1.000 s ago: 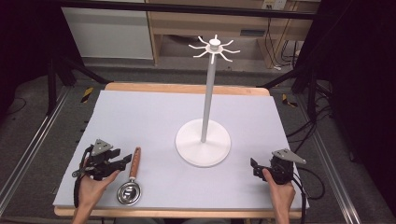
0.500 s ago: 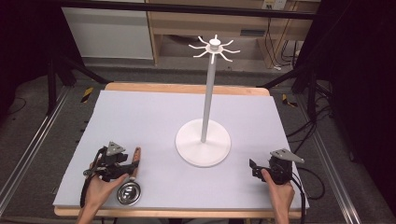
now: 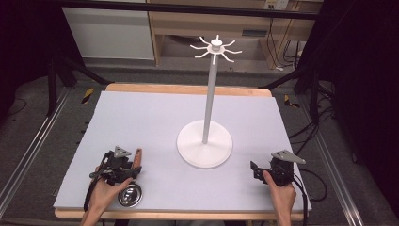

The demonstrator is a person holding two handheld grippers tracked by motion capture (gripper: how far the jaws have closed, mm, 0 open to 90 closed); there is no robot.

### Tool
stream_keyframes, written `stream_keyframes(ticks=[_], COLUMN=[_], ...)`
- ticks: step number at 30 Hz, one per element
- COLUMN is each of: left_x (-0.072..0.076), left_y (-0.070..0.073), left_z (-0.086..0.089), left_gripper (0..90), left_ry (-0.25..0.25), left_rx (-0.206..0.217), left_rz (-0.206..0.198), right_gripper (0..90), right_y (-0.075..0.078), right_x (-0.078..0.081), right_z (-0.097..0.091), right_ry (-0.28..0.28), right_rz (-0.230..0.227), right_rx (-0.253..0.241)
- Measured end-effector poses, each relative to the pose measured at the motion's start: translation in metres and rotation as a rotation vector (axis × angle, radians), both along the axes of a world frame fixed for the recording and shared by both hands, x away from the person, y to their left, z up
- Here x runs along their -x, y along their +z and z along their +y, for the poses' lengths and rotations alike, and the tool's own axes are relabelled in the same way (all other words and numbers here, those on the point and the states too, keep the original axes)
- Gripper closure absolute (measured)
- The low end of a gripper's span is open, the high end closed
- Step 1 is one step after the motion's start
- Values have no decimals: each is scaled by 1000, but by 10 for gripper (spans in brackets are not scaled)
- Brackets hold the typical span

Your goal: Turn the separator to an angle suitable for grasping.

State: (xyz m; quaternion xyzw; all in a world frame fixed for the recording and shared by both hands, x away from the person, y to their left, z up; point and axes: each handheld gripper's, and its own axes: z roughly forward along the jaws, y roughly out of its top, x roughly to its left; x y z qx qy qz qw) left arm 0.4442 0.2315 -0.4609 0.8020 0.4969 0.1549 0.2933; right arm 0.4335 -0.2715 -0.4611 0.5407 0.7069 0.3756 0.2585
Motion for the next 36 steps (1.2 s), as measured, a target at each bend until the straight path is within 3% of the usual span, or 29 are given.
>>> stream_keyframes(ticks=[12,29,36], left_x=[-6,-9,-13], left_y=[-2,-1,15], left_z=[-1,-16,-19], left_gripper=[587,596,570], left_ry=[7,-51,-81], left_rx=[42,3,-23], left_rz=[20,5,5], right_gripper=[70,73,72], right_y=[0,-1,0], right_x=[0,-1,-2], right_z=[0,1,-1], right_ry=[-2,6,11], right_rz=[5,13,24], right_rx=[-8,-7,-13])
